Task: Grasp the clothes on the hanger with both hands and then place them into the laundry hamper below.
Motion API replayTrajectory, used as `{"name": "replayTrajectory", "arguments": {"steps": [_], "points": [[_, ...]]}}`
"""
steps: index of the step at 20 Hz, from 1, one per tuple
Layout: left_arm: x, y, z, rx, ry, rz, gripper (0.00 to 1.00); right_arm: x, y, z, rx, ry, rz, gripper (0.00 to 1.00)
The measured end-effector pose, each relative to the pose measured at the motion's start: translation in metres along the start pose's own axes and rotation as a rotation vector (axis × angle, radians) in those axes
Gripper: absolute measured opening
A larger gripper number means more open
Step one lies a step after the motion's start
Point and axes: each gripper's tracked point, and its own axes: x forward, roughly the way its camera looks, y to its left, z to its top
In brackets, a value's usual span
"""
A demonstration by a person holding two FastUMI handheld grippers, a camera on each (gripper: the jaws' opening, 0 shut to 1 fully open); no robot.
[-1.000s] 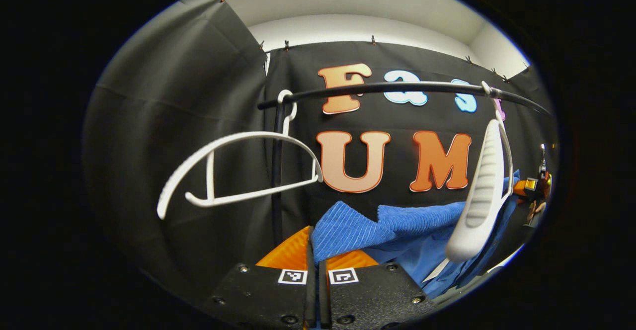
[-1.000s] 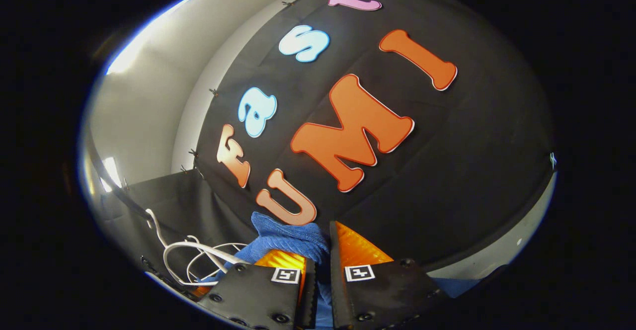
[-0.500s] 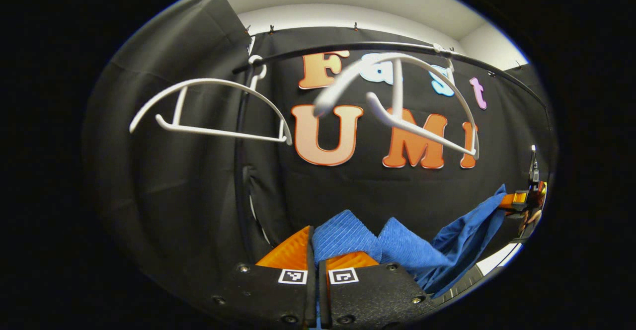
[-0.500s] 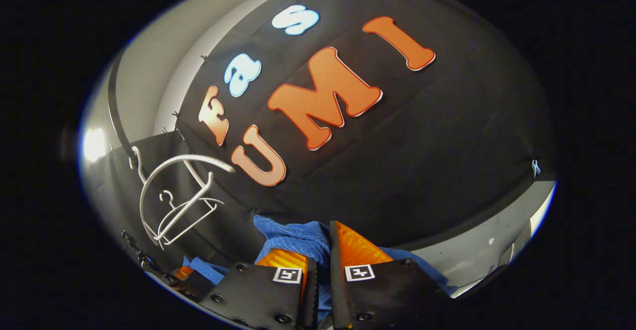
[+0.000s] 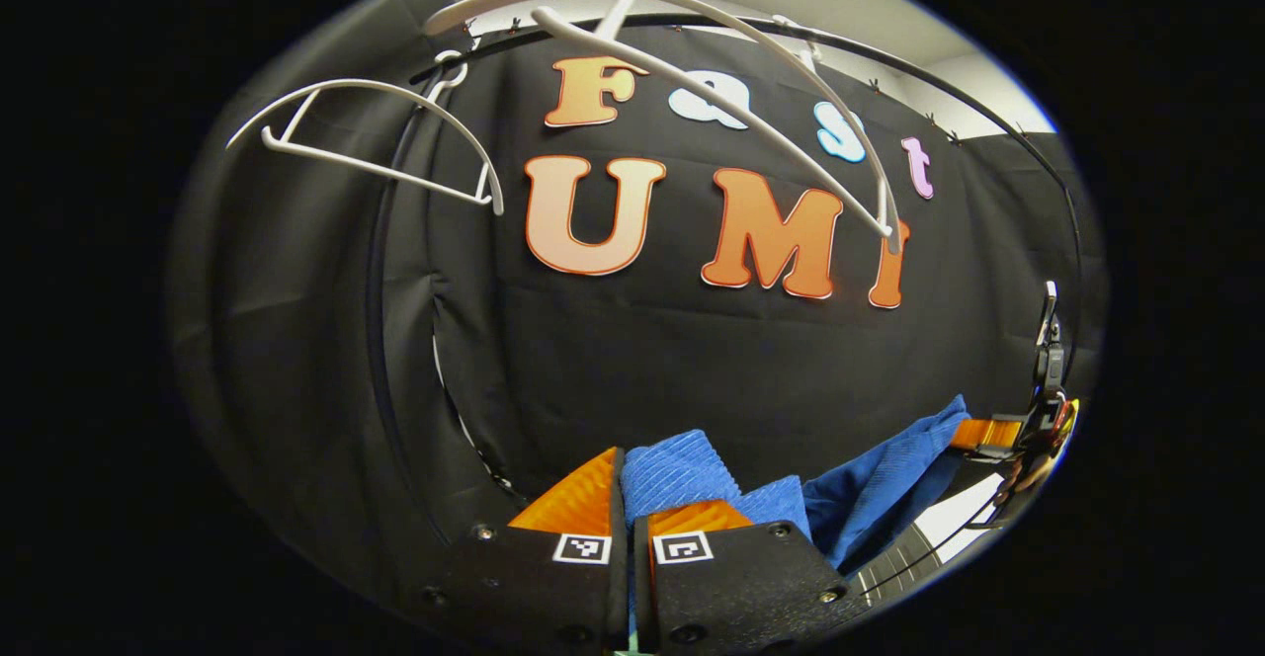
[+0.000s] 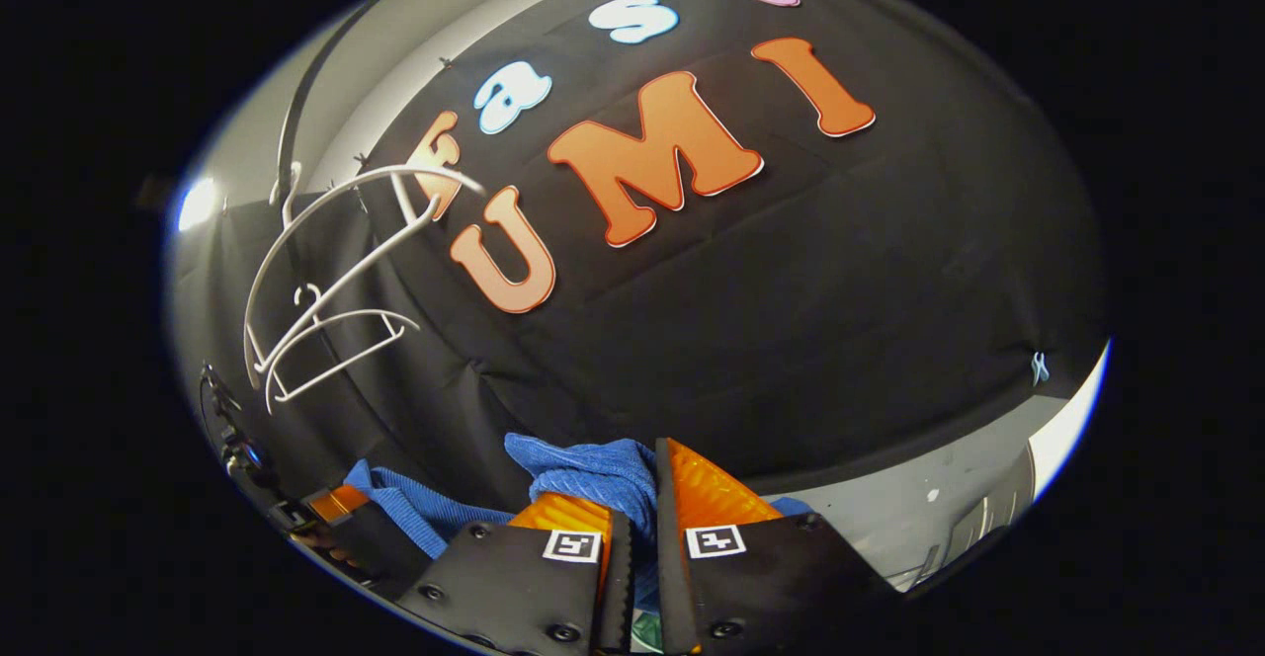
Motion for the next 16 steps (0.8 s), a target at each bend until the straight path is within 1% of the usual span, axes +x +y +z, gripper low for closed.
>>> {"name": "replayTrajectory", "arguments": {"steps": [3,6,9,13,16], "points": [[0.000,-0.024,-0.014,0.002,0.002,-0.026,0.03,-0.006,0.013,-0.029,-0.025,-0.011,-0.002,0.18],[-0.004,-0.034,-0.028,-0.001,-0.008,-0.020,0.03,-0.014,0.018,-0.061,-0.082,0.004,-0.017,0.18],[-0.010,-0.046,-0.044,-0.013,-0.008,-0.021,0.03,-0.025,0.018,-0.084,-0.149,0.008,-0.041,0.18],[-0.009,-0.060,-0.079,-0.009,0.037,-0.030,0.03,-0.030,0.005,-0.116,-0.206,0.040,-0.094,0.19],[-0.007,-0.064,-0.113,-0.038,0.084,-0.010,0.03,-0.030,-0.022,-0.141,-0.182,0.056,-0.166,0.19]]}}
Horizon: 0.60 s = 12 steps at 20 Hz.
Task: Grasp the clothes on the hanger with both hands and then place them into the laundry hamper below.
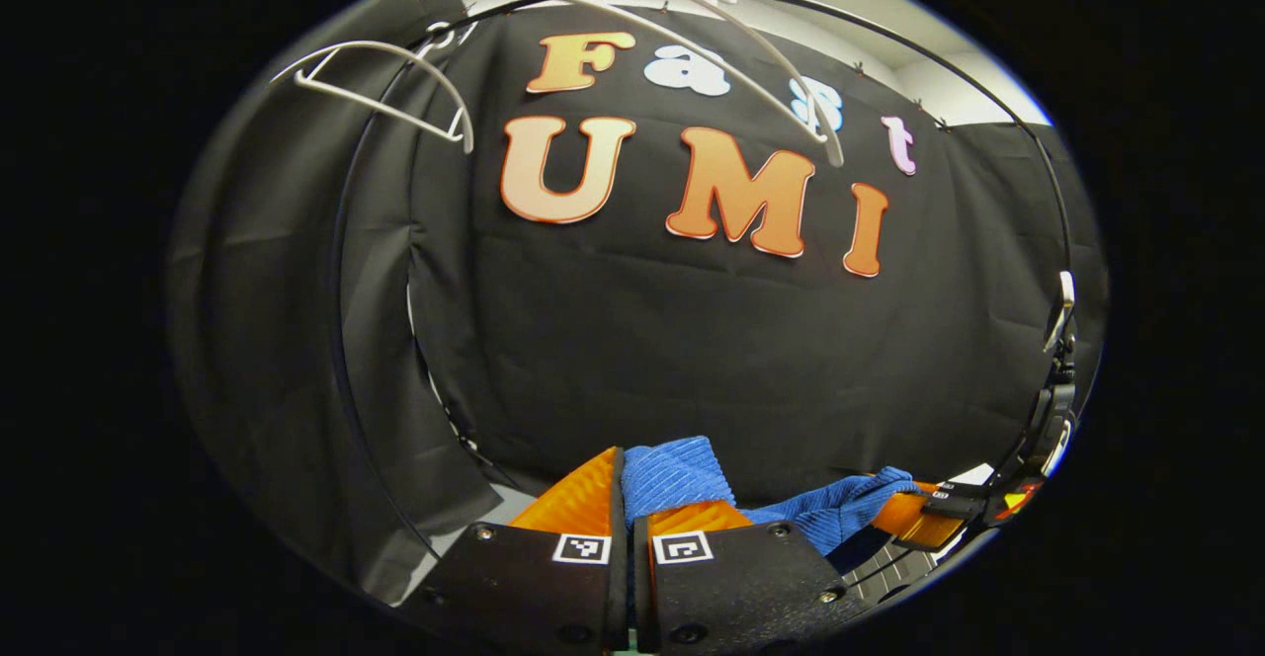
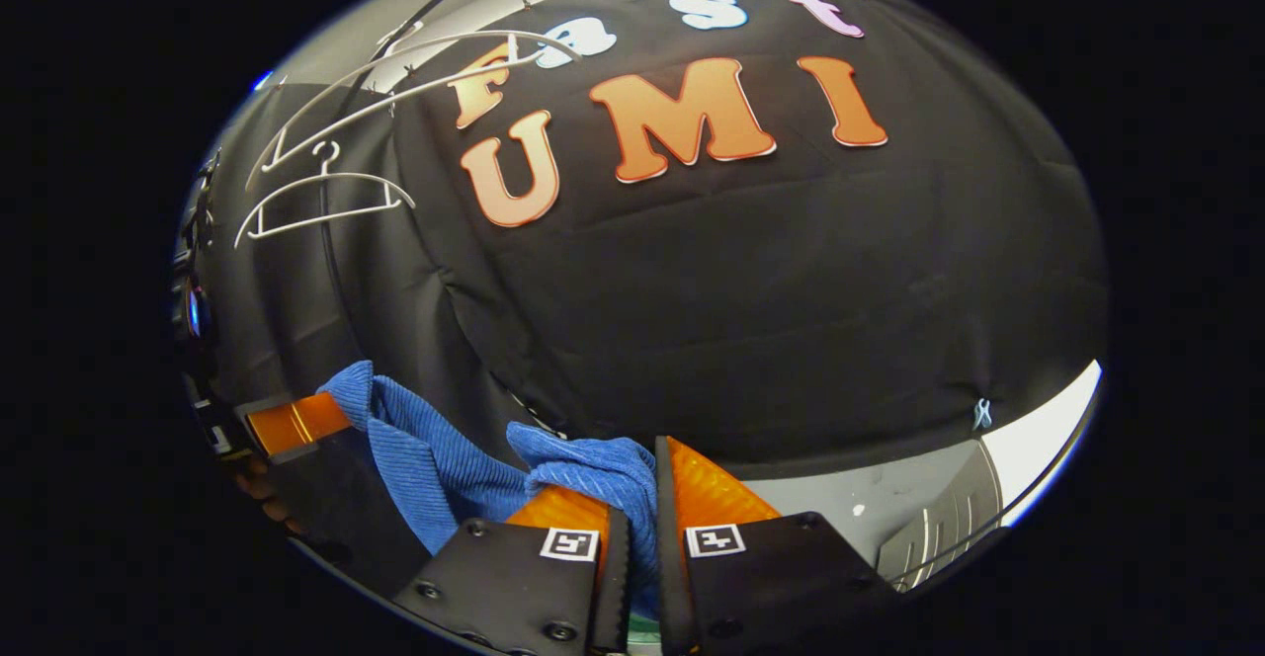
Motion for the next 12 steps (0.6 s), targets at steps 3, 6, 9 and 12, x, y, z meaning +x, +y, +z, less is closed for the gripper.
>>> {"name": "replayTrajectory", "arguments": {"steps": [3,6,9,12], "points": [[0.004,-0.002,-0.038,0.030,0.078,0.014,0.03,0.009,-0.023,-0.046,0.027,0.094,-0.053,0.19],[0.010,-0.006,-0.079,0.022,0.149,0.012,0.03,0.016,-0.037,-0.073,0.011,0.142,-0.078,0.19],[0.013,-0.003,-0.119,0.030,0.232,0.025,0.03,0.021,-0.042,-0.098,-0.005,0.188,-0.090,0.20],[0.014,0.001,-0.159,0.040,0.320,0.038,0.03,0.028,-0.050,-0.130,0.001,0.248,-0.107,0.19]]}}
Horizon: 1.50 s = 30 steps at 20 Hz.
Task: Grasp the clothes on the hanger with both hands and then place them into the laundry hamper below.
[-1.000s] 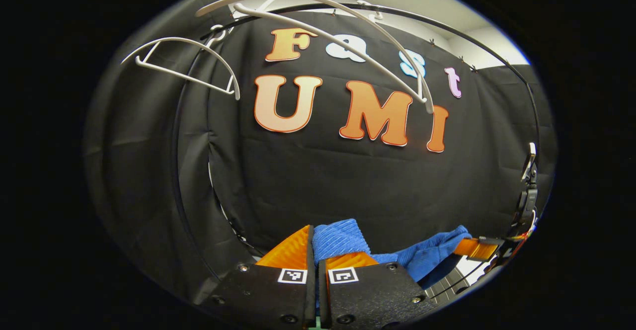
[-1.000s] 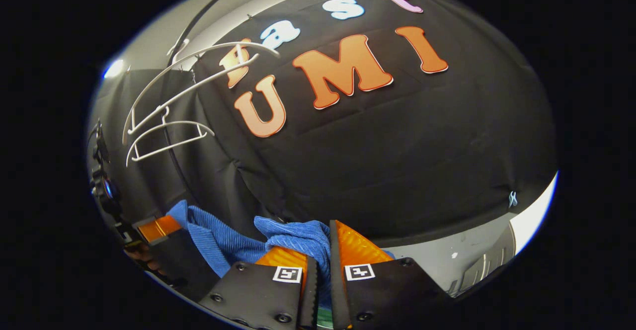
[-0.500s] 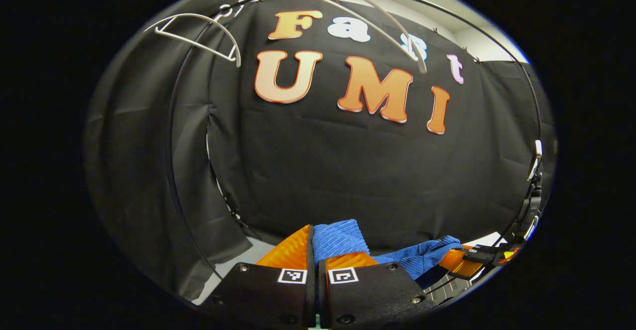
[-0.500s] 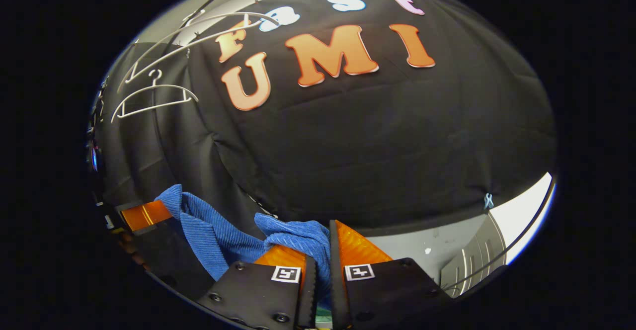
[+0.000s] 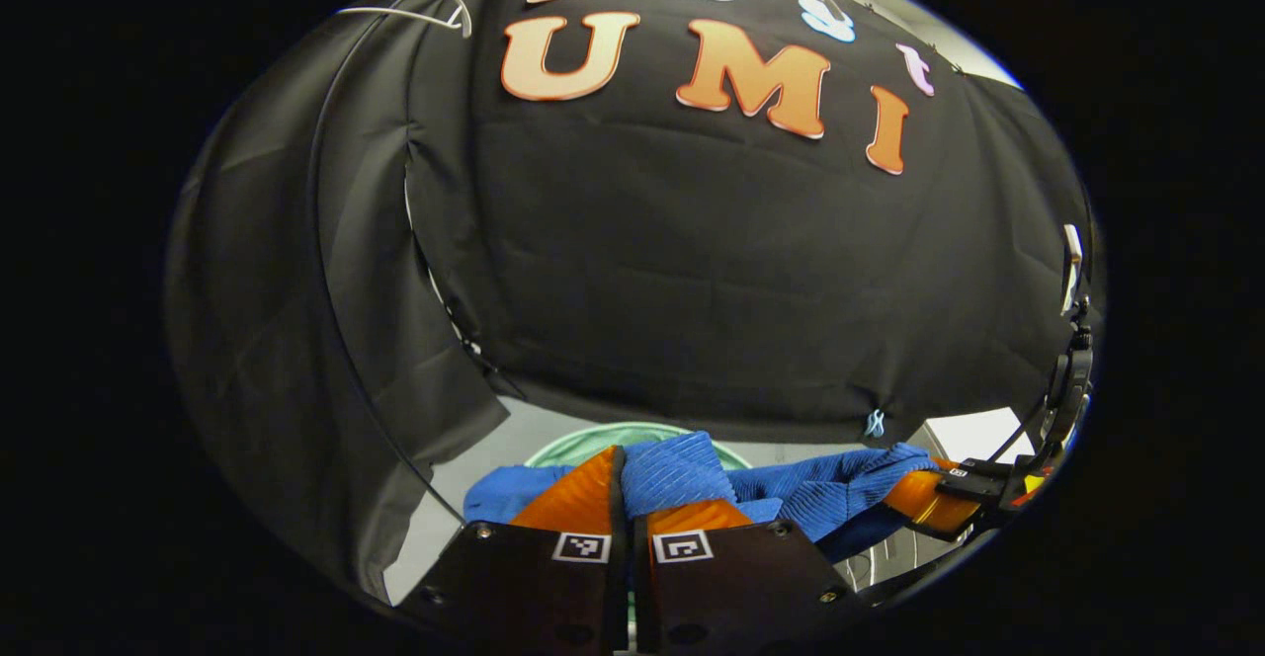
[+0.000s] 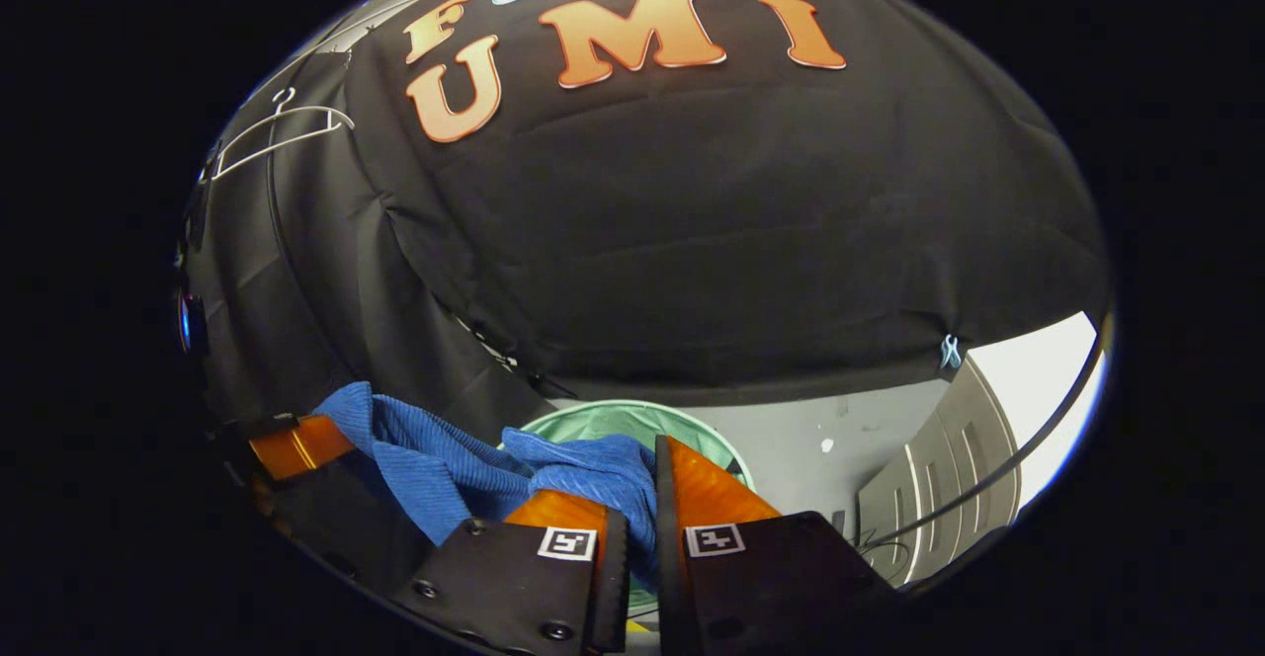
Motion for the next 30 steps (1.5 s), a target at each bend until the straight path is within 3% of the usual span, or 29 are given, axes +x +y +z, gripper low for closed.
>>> {"name": "replayTrajectory", "arguments": {"steps": [7,12,14,16,17,18,19,20,21,22,24,25,26,27,28,30], "points": [[0.036,0.018,-0.101,-0.013,0.242,0.088,0.05,0.042,-0.021,-0.078,-0.015,0.181,-0.045,0.20],[0.051,0.018,-0.130,-0.008,0.308,0.089,0.12,0.063,-0.025,-0.109,-0.011,0.263,-0.055,0.20],[0.054,0.016,-0.137,-0.013,0.330,0.092,0.06,0.065,-0.030,-0.120,-0.002,0.297,-0.070,0.20],[0.055,0.021,-0.144,-0.036,0.346,0.112,0.16,0.067,-0.034,-0.121,0.006,0.310,-0.078,0.19],[0.056,0.023,-0.146,-0.060,0.350,0.125,0.20,0.066,-0.035,-0.119,0.016,0.308,-0.077,0.39],[0.053,0.021,-0.149,-0.078,0.357,0.126,0.29,0.067,-0.034,-0.117,0.024,0.302,-0.078,0.52],[0.051,0.019,-0.151,-0.086,0.364,0.117,0.41,0.066,-0.033,-0.116,0.031,0.297,-0.072,0.39],[0.047,0.018,-0.153,-0.090,0.368,0.114,0.51,0.065,-0.034,-0.115,0.033,0.295,-0.073,0.45],[0.045,0.017,-0.151,-0.093,0.366,0.115,0.55,0.061,-0.035,-0.114,0.033,0.294,-0.075,0.50],[0.043,0.018,-0.149,-0.091,0.362,0.120,0.56,0.060,-0.036,-0.113,0.035,0.290,-0.075,0.62],[0.038,0.017,-0.142,-0.092,0.344,0.123,0.77,0.054,-0.037,-0.112,0.032,0.282,-0.080,0.79],[0.035,0.016,-0.139,-0.092,0.336,0.122,0.81,0.050,-0.032,-0.110,0.034,0.277,-0.074,0.84],[0.031,0.016,-0.138,-0.089,0.328,0.123,0.82,0.047,-0.031,-0.107,0.029,0.272,-0.079,0.82],[0.026,0.018,-0.133,-0.084,0.314,0.128,0.82,0.041,-0.029,-0.103,0.029,0.264,-0.073,0.97],[0.021,0.018,-0.127,-0.083,0.293,0.124,0.83,0.038,-0.027,-0.098,0.027,0.253,-0.070,0.99],[0.009,0.019,-0.110,-0.082,0.250,0.130,0.98,0.025,-0.025,-0.088,0.019,0.222,-0.069,0.99]]}}
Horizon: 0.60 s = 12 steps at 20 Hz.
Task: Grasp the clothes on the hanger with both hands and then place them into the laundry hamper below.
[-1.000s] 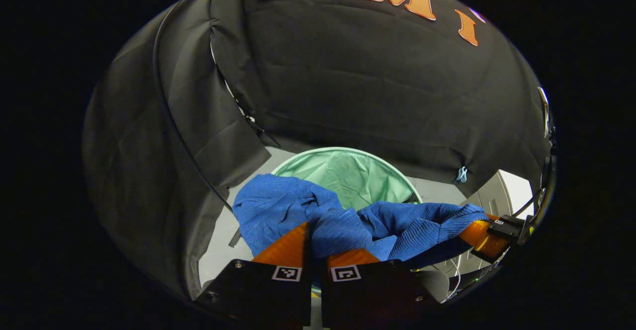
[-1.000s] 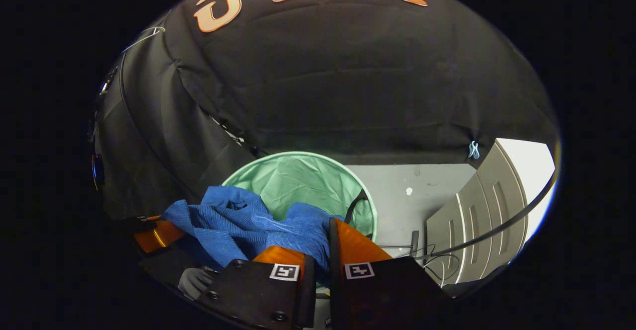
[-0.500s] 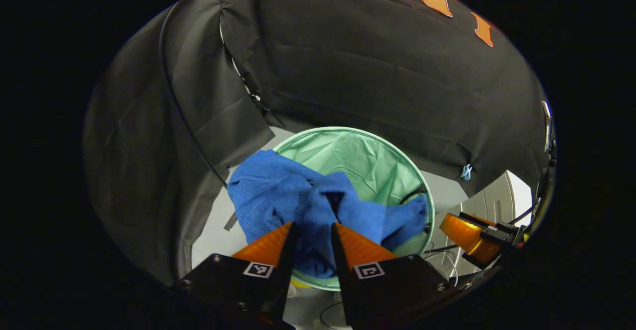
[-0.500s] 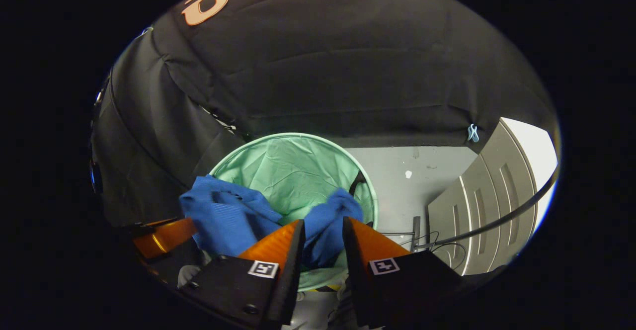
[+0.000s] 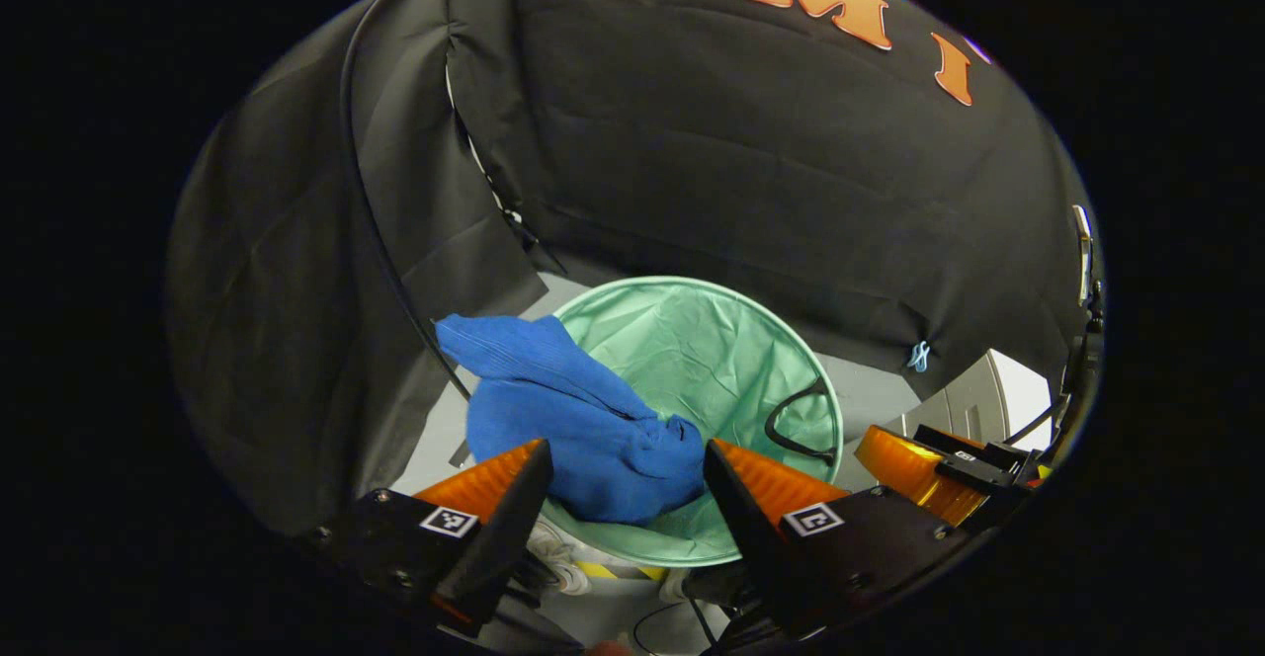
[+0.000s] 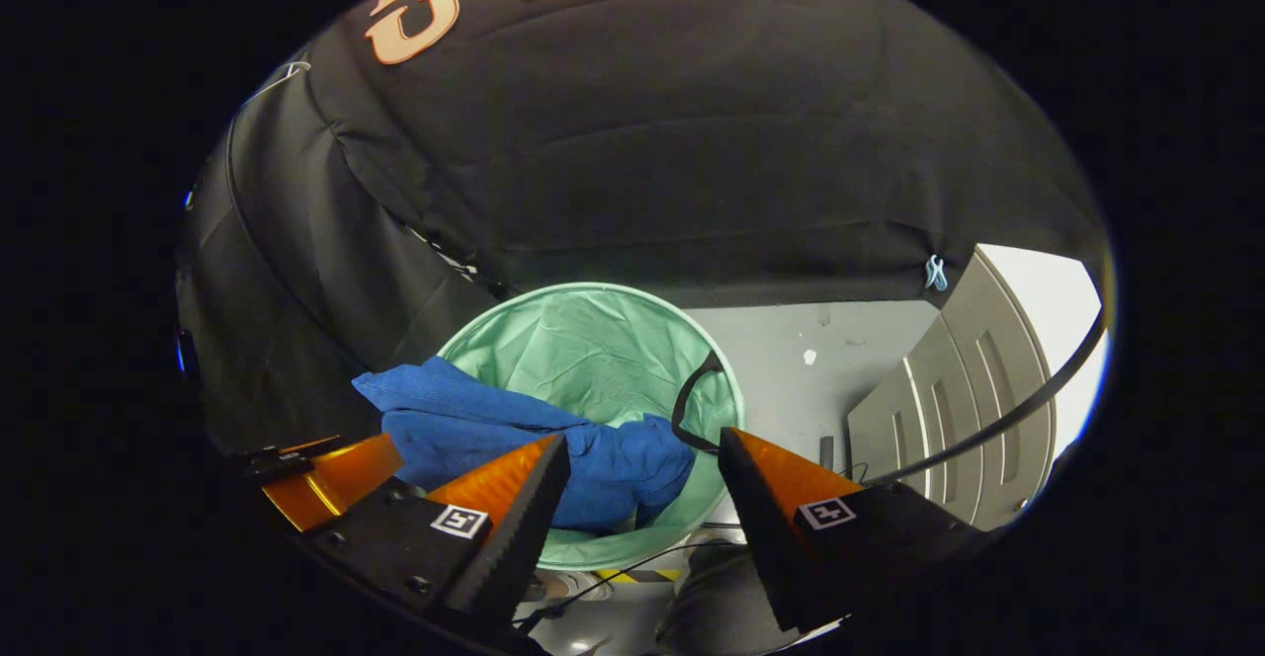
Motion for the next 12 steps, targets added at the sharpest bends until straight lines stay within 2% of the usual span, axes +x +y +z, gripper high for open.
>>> {"name": "replayTrajectory", "arguments": {"steps": [5,12], "points": [[-0.043,0.010,0.039,-0.018,-0.114,-0.005,0.96,-0.053,0.002,0.045,-0.017,-0.135,-0.007,0.99],[-0.134,0.029,0.110,-0.025,-0.347,-0.004,0.96,-0.170,-0.006,0.129,-0.019,-0.407,-0.027,0.98]]}}
